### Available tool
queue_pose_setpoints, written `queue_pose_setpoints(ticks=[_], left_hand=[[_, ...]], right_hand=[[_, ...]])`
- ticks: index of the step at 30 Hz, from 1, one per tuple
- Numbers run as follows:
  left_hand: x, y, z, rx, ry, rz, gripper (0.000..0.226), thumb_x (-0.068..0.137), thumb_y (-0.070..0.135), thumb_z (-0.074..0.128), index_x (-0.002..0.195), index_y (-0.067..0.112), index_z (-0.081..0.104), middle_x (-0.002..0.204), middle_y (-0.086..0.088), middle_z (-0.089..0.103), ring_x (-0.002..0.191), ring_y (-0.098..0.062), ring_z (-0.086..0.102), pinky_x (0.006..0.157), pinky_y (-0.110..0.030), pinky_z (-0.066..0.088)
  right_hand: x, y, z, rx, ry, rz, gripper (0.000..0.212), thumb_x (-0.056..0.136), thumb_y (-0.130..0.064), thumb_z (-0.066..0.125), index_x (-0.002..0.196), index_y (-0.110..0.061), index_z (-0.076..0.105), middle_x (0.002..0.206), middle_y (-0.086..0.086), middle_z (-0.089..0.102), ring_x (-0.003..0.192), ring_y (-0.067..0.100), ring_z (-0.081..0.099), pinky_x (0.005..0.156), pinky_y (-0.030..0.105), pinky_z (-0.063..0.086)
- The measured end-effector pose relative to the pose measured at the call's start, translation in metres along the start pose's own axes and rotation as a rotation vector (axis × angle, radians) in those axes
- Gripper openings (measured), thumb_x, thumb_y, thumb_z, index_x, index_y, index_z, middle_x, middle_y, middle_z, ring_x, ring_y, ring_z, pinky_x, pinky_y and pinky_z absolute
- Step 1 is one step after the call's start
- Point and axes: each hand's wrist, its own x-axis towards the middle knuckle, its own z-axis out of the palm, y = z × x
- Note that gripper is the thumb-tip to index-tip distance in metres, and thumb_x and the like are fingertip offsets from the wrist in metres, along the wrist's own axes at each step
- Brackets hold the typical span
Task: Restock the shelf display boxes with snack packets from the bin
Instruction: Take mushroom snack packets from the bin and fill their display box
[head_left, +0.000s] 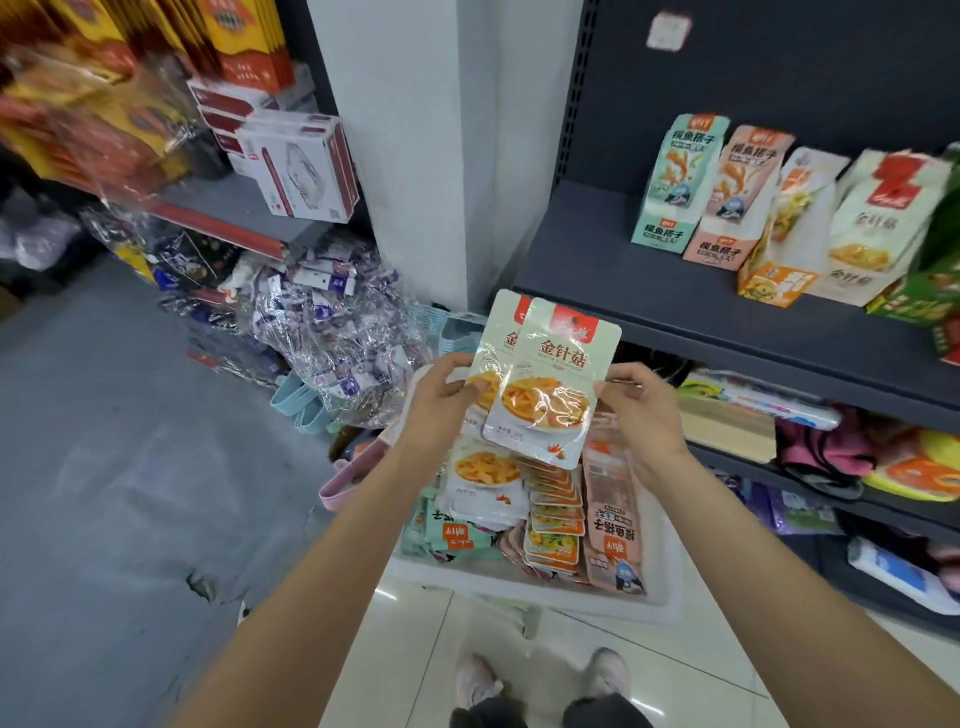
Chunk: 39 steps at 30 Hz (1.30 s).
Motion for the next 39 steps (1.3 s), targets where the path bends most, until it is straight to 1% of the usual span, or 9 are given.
queue_pose_setpoints(ticks=[4, 7, 11, 16, 19, 23, 29, 35, 39], left_hand=[[0.004, 0.015, 0.048, 0.003, -0.064, 0.029, 0.02, 0.093, 0.013, 0.055, 0.091, 0.032, 0.06, 0.1, 0.001, 0.068, 0.097, -0.018, 0.063, 0.085, -0.035, 0.051], [0.006, 0.025, 0.092, 0.024, -0.142, 0.082, 0.019, 0.091, 0.013, 0.059, 0.095, 0.031, 0.056, 0.102, 0.003, 0.066, 0.088, -0.008, 0.064, 0.071, -0.016, 0.051], [0.014, 0.034, 0.149, 0.078, -0.217, 0.131, 0.031, 0.087, 0.004, 0.062, 0.11, 0.023, 0.052, 0.108, -0.003, 0.066, 0.09, -0.015, 0.067, 0.067, -0.02, 0.054], [0.032, 0.058, 0.246, 0.268, -0.123, 0.229, 0.014, 0.084, 0.011, 0.067, 0.092, 0.019, 0.057, 0.088, 0.005, 0.065, 0.082, -0.011, 0.062, 0.071, -0.017, 0.051], [0.047, 0.072, 0.295, 0.367, -0.052, 0.28, 0.01, 0.083, 0.02, 0.07, 0.089, 0.014, 0.064, 0.079, 0.005, 0.064, 0.074, -0.012, 0.06, 0.075, -0.03, 0.053], [0.063, 0.091, 0.347, 0.4, -0.071, 0.304, 0.01, 0.082, 0.018, 0.07, 0.087, 0.023, 0.062, 0.075, 0.007, 0.063, 0.074, -0.012, 0.062, 0.075, -0.035, 0.055], [0.088, 0.117, 0.39, 0.386, -0.118, 0.281, 0.007, 0.083, 0.008, 0.069, 0.086, 0.01, 0.062, 0.079, -0.004, 0.064, 0.06, -0.009, 0.062, 0.063, -0.024, 0.057], [0.132, 0.141, 0.412, 0.435, -0.111, 0.344, 0.008, 0.085, 0.007, 0.066, 0.09, 0.013, 0.064, 0.091, -0.011, 0.069, 0.07, -0.022, 0.069, 0.076, -0.038, 0.058], [0.164, 0.161, 0.427, 0.514, -0.187, 0.411, 0.015, 0.088, 0.01, 0.062, 0.1, 0.016, 0.056, 0.097, -0.009, 0.07, 0.073, -0.017, 0.068, 0.076, -0.04, 0.057]], right_hand=[[0.009, -0.002, -0.034, 0.005, 0.07, 0.019, 0.015, 0.091, -0.006, 0.057, 0.083, -0.02, 0.056, 0.102, 0.008, 0.067, 0.094, 0.025, 0.066, 0.077, 0.051, 0.056], [0.02, -0.003, -0.072, 0.035, 0.125, 0.017, 0.011, 0.09, -0.008, 0.059, 0.086, -0.019, 0.058, 0.102, 0.008, 0.067, 0.094, 0.024, 0.065, 0.076, 0.045, 0.057], [0.041, -0.004, -0.127, 0.051, 0.169, 0.016, 0.011, 0.088, -0.007, 0.062, 0.085, -0.017, 0.061, 0.102, 0.008, 0.067, 0.096, 0.03, 0.064, 0.083, 0.047, 0.055], [0.073, -0.018, -0.22, 0.113, 0.19, -0.017, 0.01, 0.089, -0.005, 0.061, 0.085, -0.014, 0.059, 0.096, 0.01, 0.07, 0.082, 0.022, 0.067, 0.06, 0.034, 0.057], [0.089, -0.03, -0.269, 0.128, 0.162, -0.047, 0.006, 0.089, -0.005, 0.061, 0.09, -0.011, 0.06, 0.092, 0.009, 0.071, 0.083, 0.021, 0.069, 0.064, 0.044, 0.059], [0.11, -0.044, -0.318, 0.147, 0.144, -0.106, 0.007, 0.09, -0.001, 0.058, 0.093, -0.007, 0.059, 0.084, 0.004, 0.069, 0.071, 0.011, 0.065, 0.049, 0.025, 0.055], [0.15, -0.066, -0.36, 0.112, 0.139, -0.168, 0.015, 0.086, 0.001, 0.063, 0.09, -0.013, 0.059, 0.076, 0.001, 0.07, 0.069, 0.011, 0.067, 0.056, 0.024, 0.056], [0.203, -0.095, -0.37, -0.013, 0.165, -0.259, 0.01, 0.086, -0.001, 0.064, 0.087, -0.01, 0.06, 0.084, 0.007, 0.068, 0.08, 0.021, 0.068, 0.068, 0.033, 0.059], [0.238, -0.107, -0.375, -0.065, 0.217, -0.28, 0.016, 0.085, -0.003, 0.066, 0.077, -0.014, 0.058, 0.088, 0.009, 0.068, 0.088, 0.022, 0.067, 0.07, 0.033, 0.058]])
